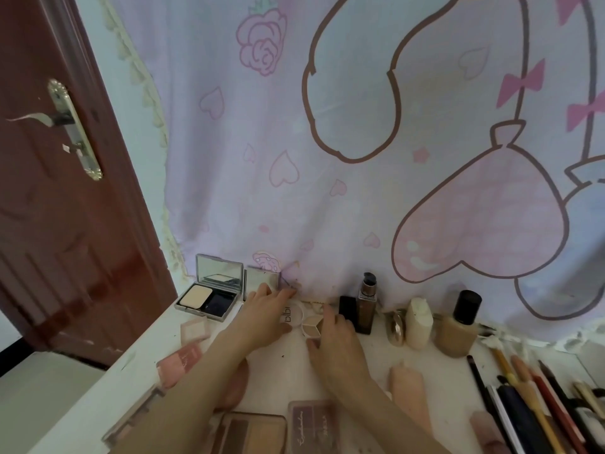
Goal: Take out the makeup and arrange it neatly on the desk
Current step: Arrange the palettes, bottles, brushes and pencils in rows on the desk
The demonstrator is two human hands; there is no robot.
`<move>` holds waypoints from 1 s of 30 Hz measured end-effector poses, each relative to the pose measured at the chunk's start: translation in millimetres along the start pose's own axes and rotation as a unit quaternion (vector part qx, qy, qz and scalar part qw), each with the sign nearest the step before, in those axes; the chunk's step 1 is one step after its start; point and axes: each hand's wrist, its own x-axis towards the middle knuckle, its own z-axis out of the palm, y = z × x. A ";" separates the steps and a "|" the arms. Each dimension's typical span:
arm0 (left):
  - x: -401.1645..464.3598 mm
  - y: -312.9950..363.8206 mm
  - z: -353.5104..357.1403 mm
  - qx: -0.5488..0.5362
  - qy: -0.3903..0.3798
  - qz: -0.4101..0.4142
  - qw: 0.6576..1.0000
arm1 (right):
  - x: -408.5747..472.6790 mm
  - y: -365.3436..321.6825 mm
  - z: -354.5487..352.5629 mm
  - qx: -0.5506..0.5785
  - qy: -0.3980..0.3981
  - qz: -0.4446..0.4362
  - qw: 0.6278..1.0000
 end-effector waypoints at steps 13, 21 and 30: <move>-10.5 -4.3 5.6 -0.021 0.047 0.007 0.999 | 7.6 -2.1 0.7 -0.014 0.024 -0.001 1.000; -66.0 -2.4 -9.1 -0.121 0.065 0.015 0.990 | -27.0 -1.4 -12.2 0.091 0.007 -0.015 0.996; -169.8 20.8 -8.0 -0.165 0.115 0.006 0.980 | -90.6 -0.4 -23.8 0.060 -0.087 -0.104 0.989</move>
